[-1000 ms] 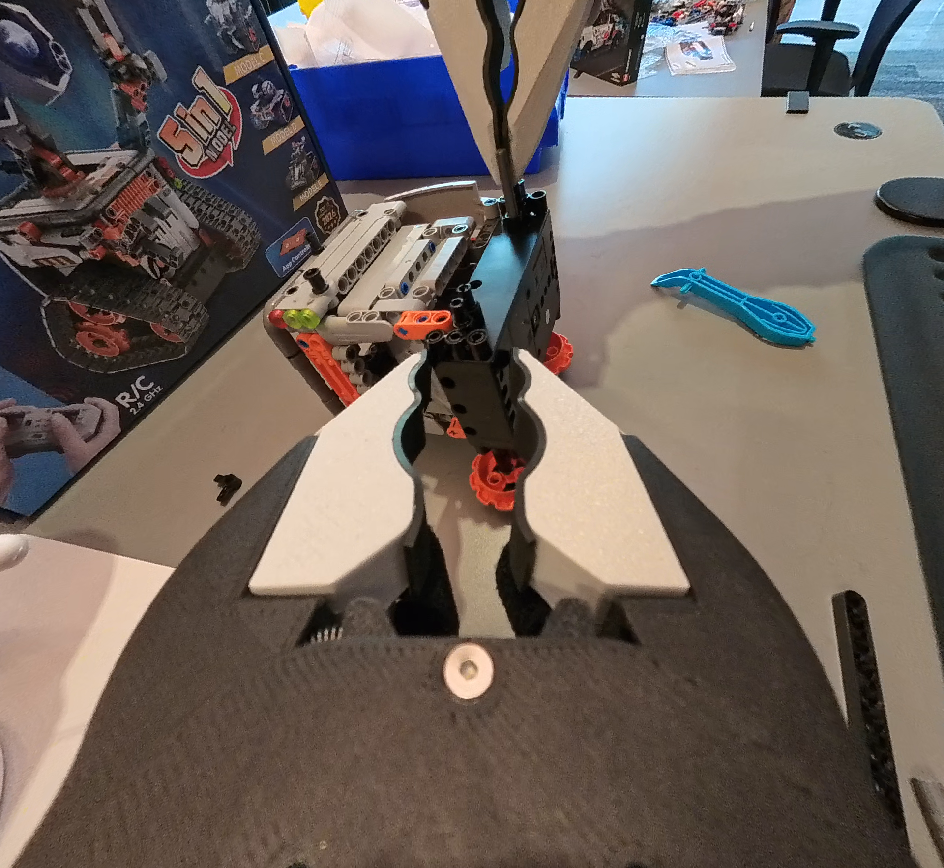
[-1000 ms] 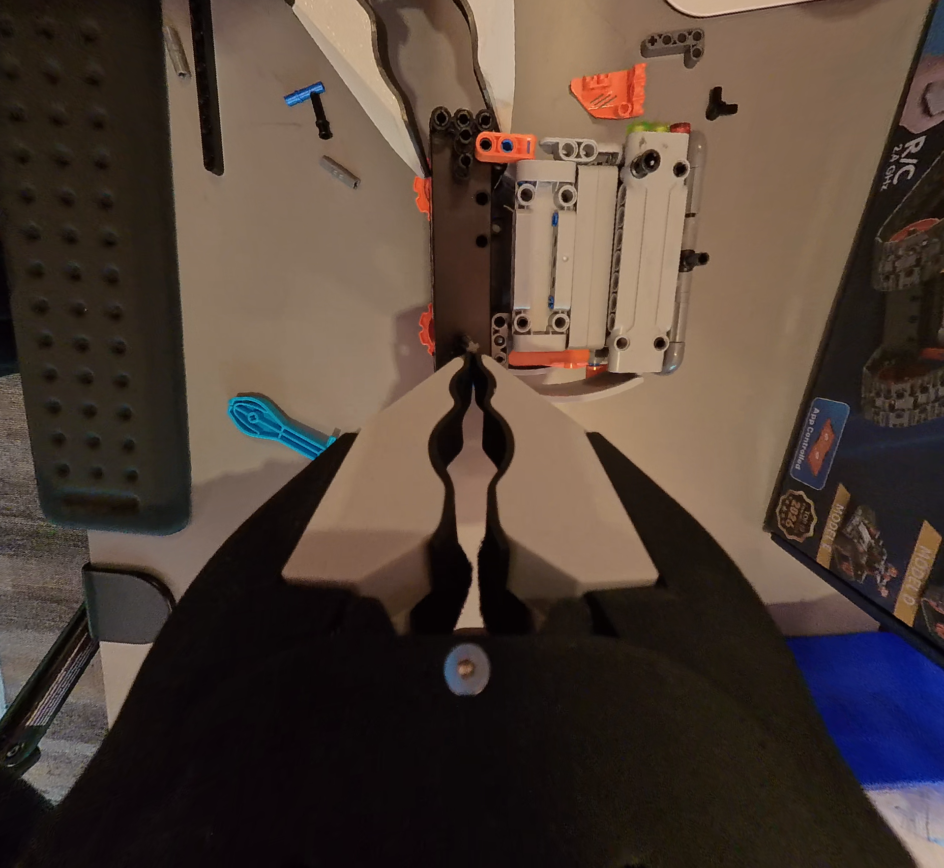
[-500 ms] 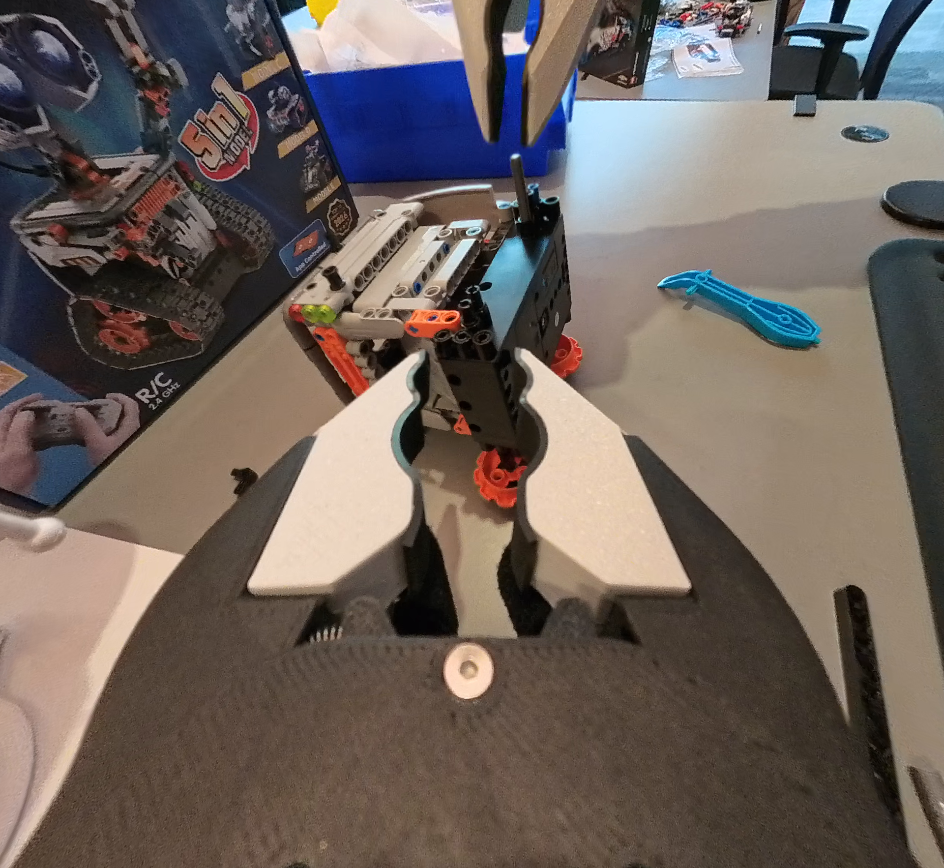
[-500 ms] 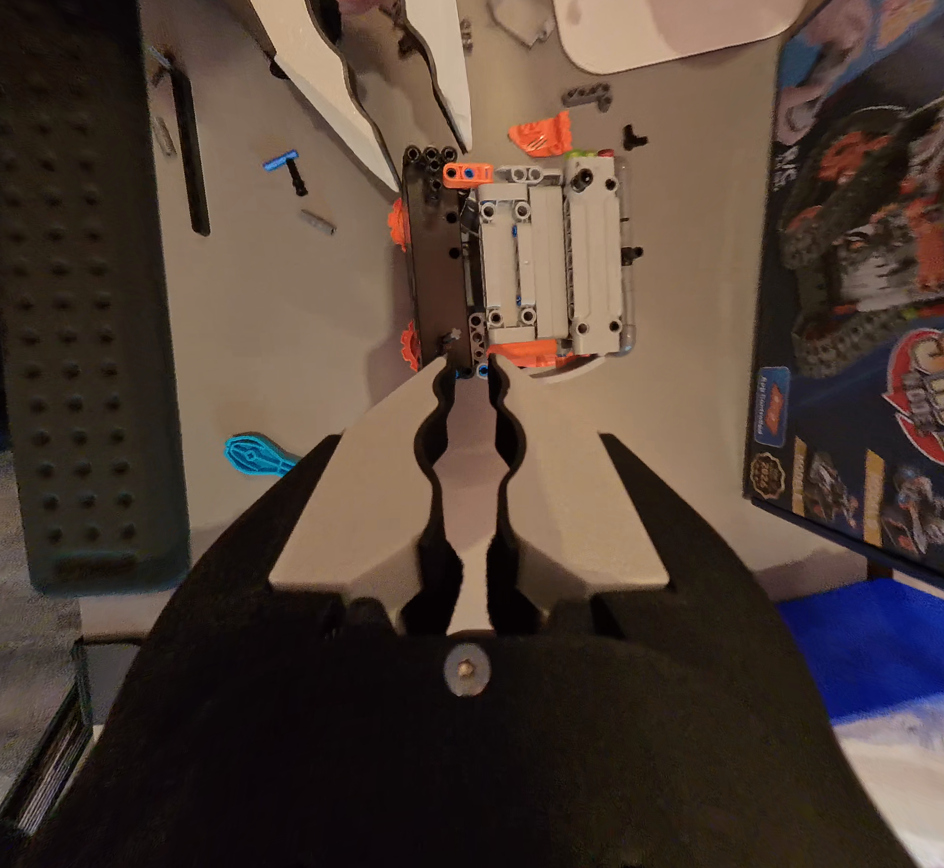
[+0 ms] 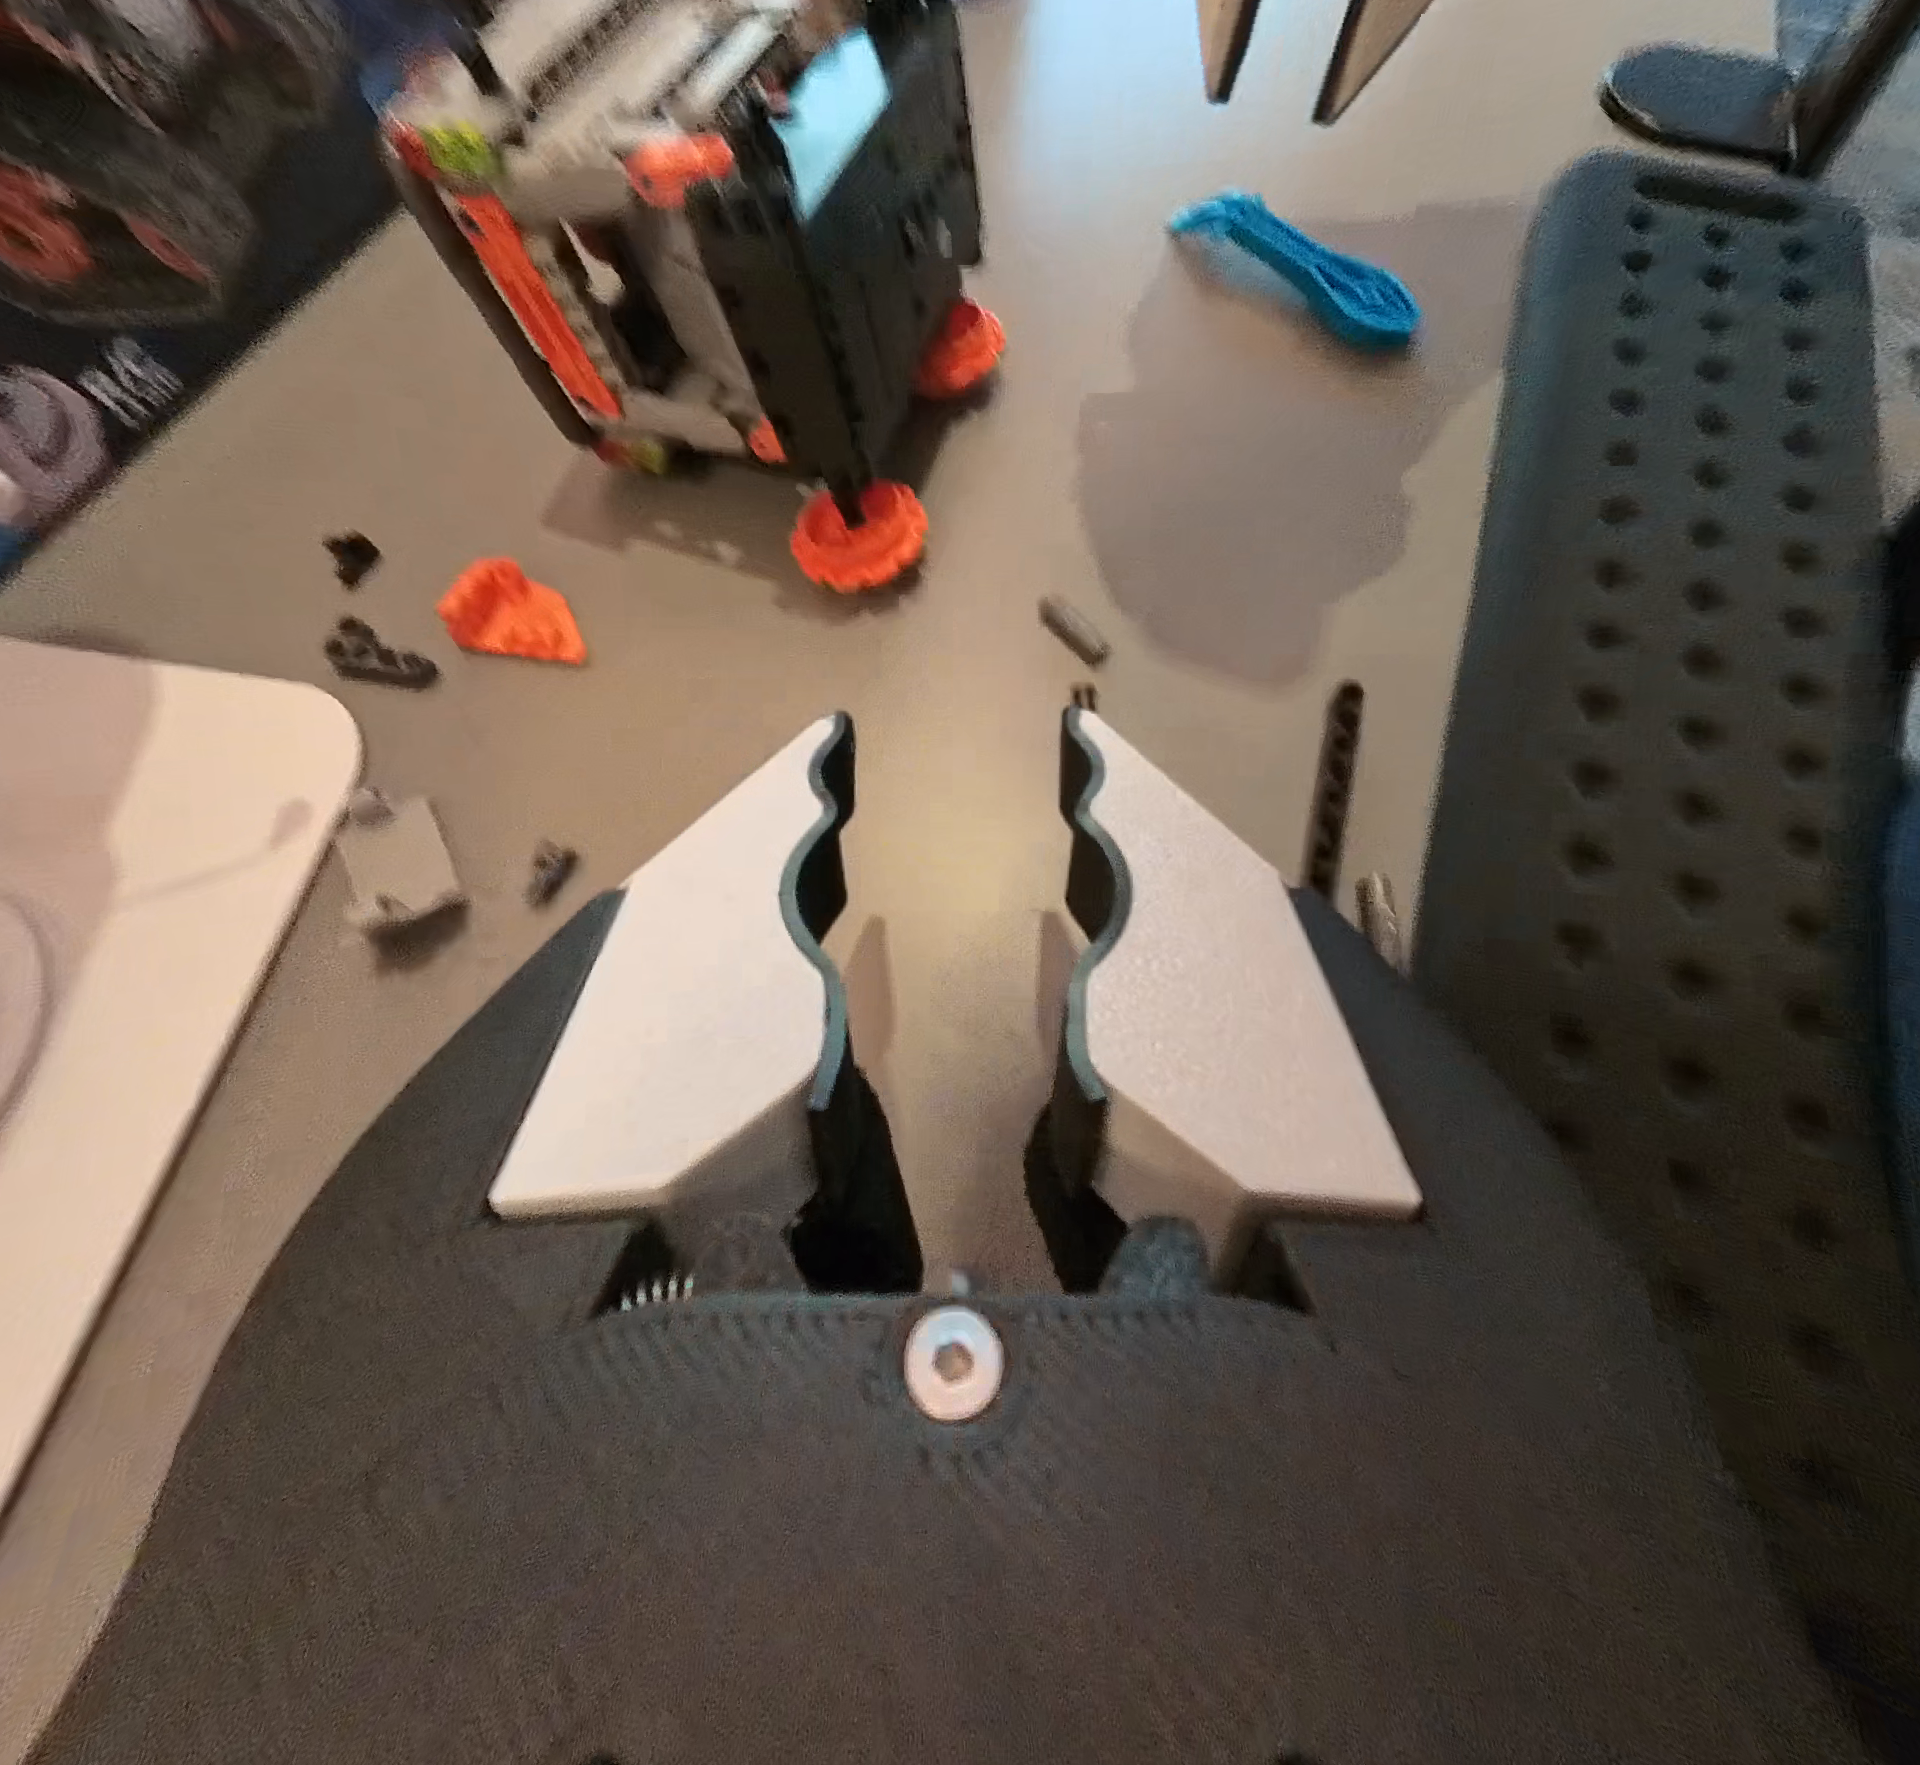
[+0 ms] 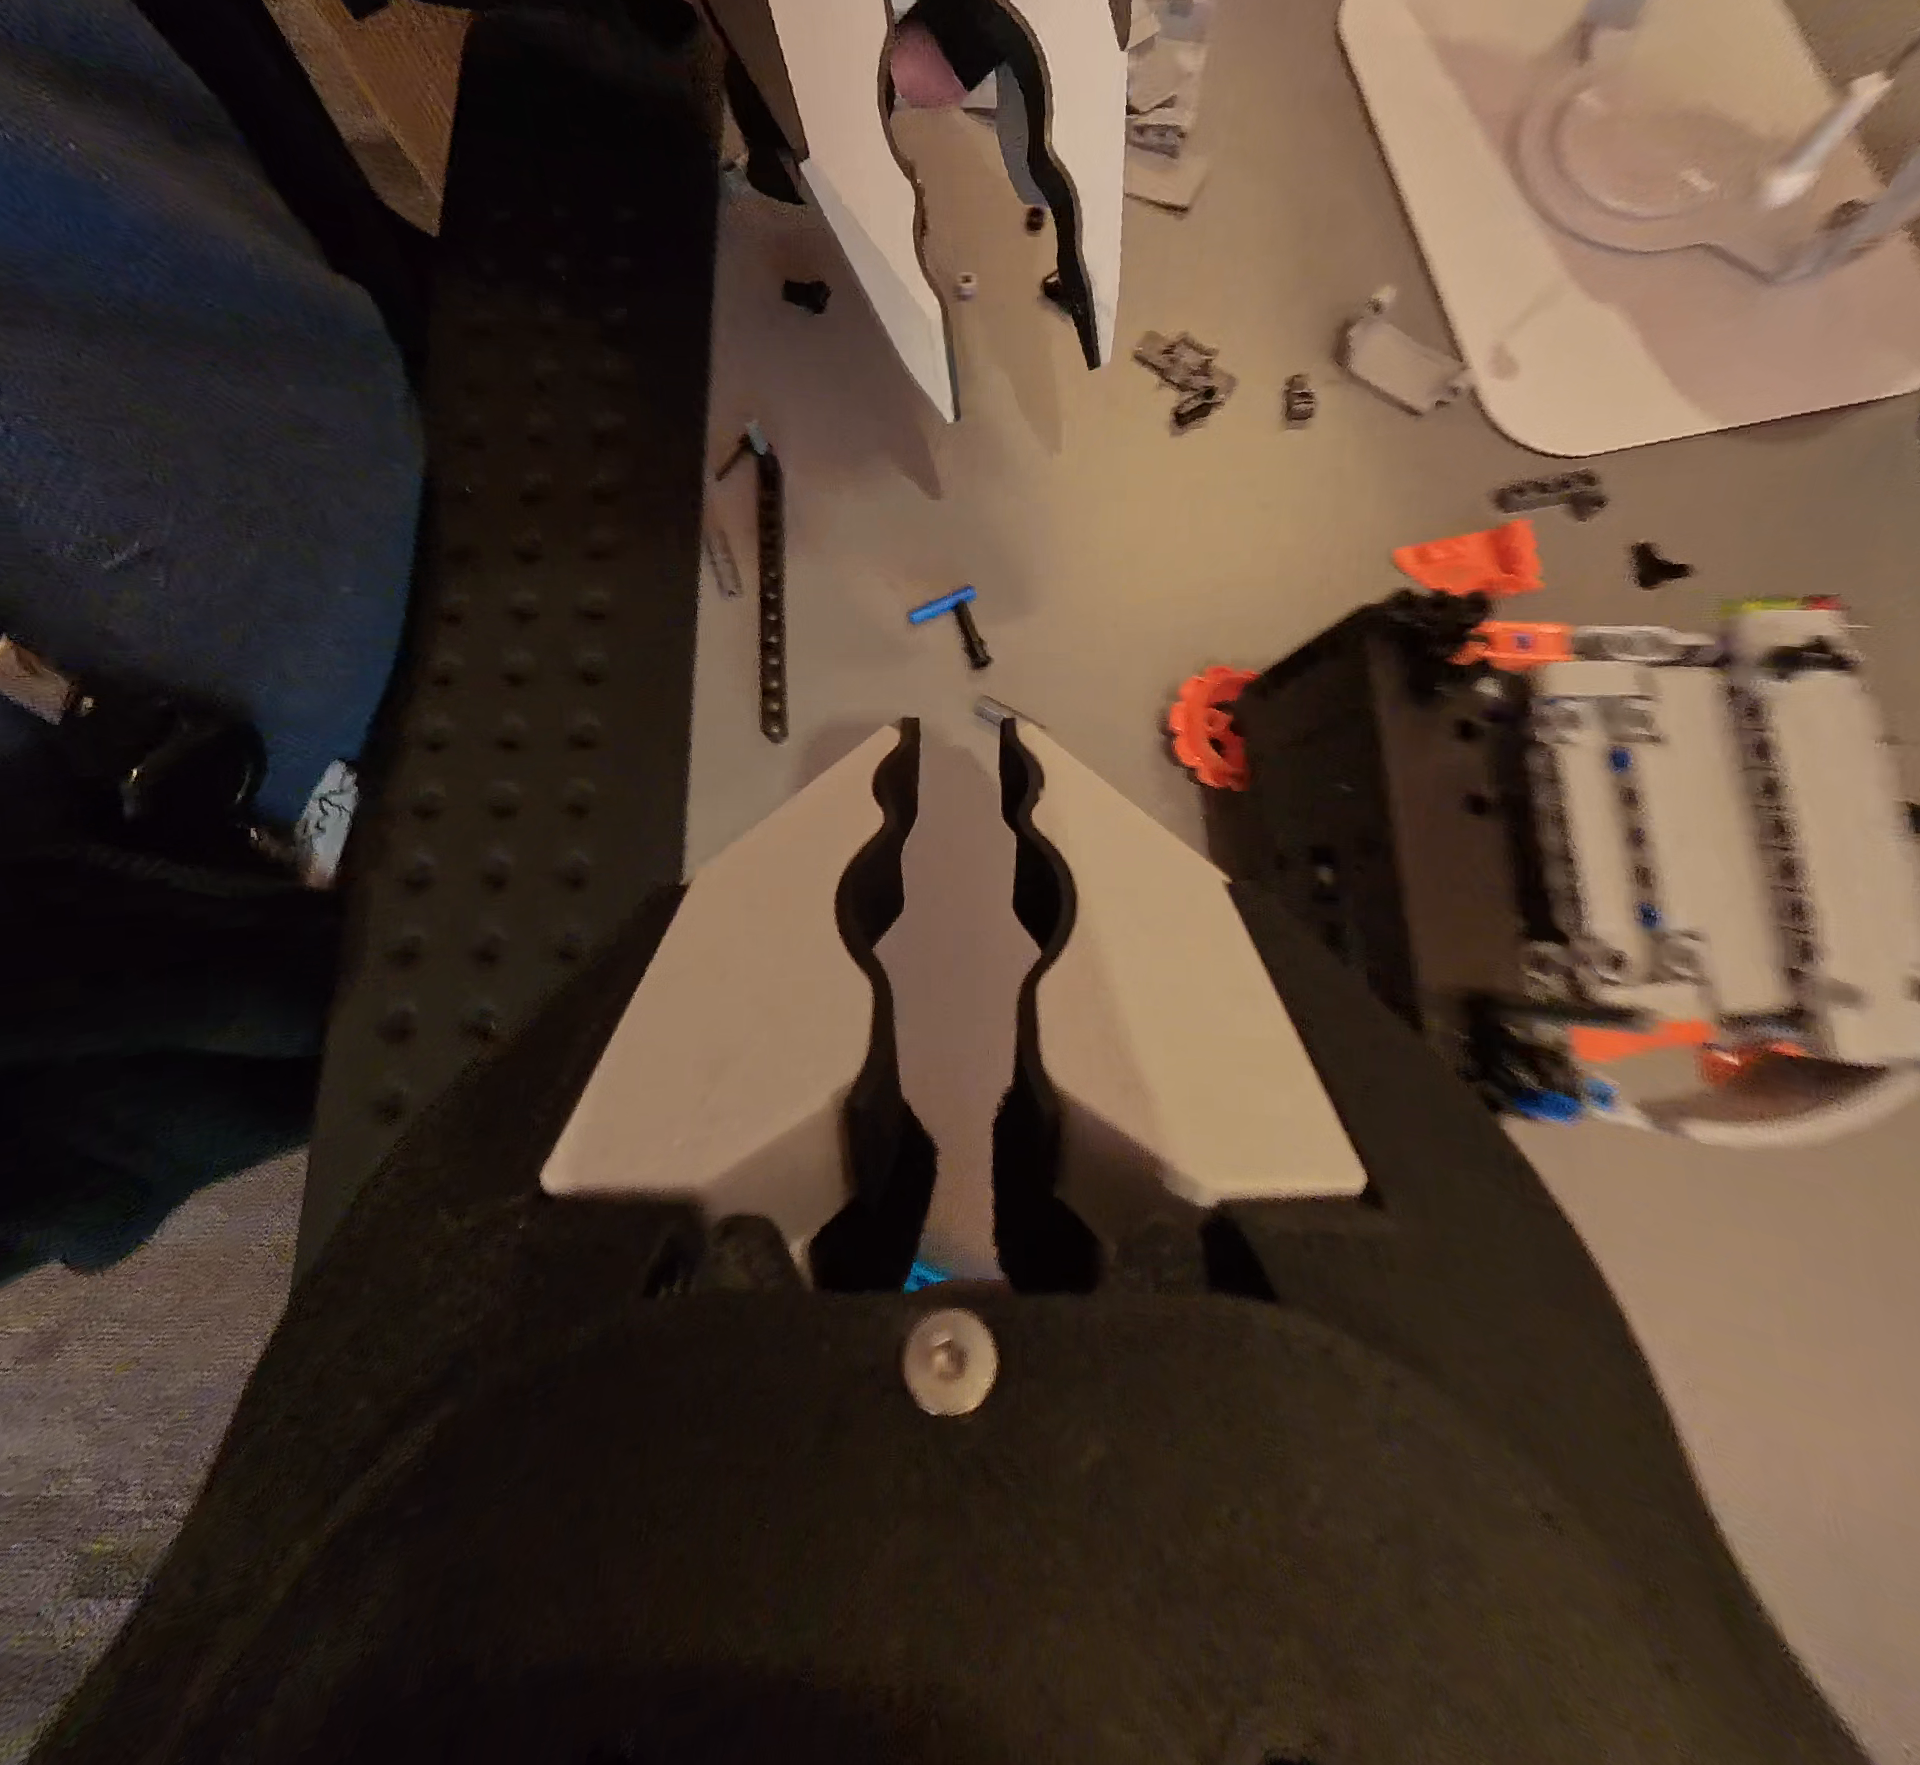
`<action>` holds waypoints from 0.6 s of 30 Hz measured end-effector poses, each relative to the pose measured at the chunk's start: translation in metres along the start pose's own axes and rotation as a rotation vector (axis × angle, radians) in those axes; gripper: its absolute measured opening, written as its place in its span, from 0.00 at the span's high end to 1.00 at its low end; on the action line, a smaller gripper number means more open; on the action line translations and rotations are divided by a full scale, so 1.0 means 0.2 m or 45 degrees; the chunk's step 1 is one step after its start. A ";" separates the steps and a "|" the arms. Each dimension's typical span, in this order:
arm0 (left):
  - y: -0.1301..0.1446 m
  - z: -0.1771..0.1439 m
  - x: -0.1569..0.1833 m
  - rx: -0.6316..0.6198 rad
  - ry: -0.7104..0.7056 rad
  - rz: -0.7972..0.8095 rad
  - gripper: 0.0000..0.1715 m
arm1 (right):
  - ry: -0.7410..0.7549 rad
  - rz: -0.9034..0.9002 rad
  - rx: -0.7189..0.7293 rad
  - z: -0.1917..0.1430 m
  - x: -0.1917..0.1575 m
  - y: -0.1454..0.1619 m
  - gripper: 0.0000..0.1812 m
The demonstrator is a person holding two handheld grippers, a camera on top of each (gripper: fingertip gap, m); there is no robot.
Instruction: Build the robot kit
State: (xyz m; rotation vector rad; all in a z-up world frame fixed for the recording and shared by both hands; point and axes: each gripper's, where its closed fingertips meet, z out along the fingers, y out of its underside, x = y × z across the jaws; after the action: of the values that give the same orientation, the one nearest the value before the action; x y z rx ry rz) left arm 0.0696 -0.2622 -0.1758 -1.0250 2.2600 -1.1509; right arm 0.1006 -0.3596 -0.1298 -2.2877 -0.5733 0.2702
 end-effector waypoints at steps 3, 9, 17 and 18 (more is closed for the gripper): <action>0.11 -0.05 0.10 -0.081 0.075 -0.018 0.76 | -0.049 0.036 0.003 0.14 -0.10 0.03 0.91; 0.21 -0.11 0.21 -0.137 0.148 -0.023 0.77 | -0.067 0.088 -0.013 0.31 -0.20 0.09 0.89; 0.31 -0.11 0.28 -0.215 0.191 -0.049 0.77 | -0.044 0.116 -0.010 0.39 -0.23 0.12 0.88; 0.32 -0.11 0.28 -0.217 0.191 -0.052 0.77 | -0.037 0.119 -0.009 0.40 -0.23 0.12 0.88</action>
State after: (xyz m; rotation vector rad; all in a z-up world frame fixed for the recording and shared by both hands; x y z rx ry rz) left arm -0.0079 -0.2696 -0.2165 -1.0854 2.5021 -1.0999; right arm 0.0398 -0.3473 -0.2021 -2.3242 -0.4833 0.3473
